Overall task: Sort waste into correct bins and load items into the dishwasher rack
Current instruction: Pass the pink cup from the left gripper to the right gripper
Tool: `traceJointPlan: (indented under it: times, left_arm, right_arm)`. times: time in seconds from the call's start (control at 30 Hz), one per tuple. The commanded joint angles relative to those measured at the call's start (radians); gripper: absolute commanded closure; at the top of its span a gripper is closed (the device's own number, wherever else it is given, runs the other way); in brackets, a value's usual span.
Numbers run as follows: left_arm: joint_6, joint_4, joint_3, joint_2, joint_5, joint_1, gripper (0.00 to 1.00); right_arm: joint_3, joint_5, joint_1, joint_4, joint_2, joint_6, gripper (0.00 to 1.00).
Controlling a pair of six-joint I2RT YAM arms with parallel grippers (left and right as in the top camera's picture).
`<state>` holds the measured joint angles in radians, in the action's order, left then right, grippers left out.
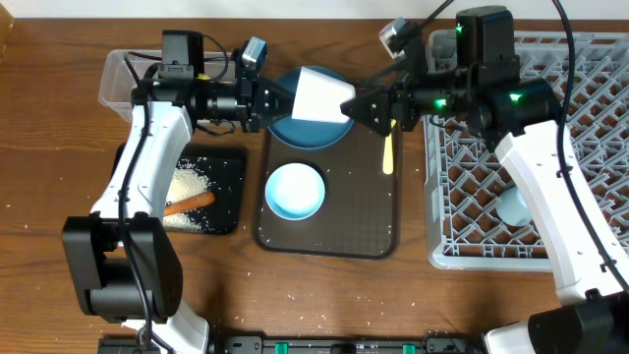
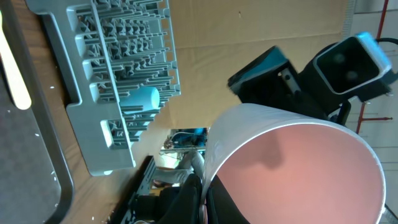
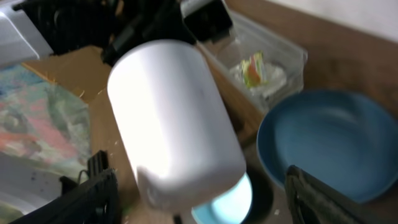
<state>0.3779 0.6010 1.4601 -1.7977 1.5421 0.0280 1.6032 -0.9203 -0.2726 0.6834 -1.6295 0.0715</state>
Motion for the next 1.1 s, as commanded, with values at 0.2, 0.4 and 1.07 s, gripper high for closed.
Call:
traceJointPlan:
  times: [0.2,0.4,1.07]
  left_arm:
    - [0.025,-0.002,0.016,0.010,0.031,0.001,0.94]
    - [0.024,-0.007,0.016,0.010,0.031,0.001,0.94]
    - [0.055,-0.008,0.016,0.010,0.031,0.001,0.94]
  right_arm:
    - [-0.054,-0.013,-0.037,-0.095,-0.057,0.018,0.19]
    - [-0.054,-0.122,-0.036,-0.136,-0.114,0.012,0.24]
    - [-0.054,-0.274,0.061,-0.266,-0.117,0.085,0.17]
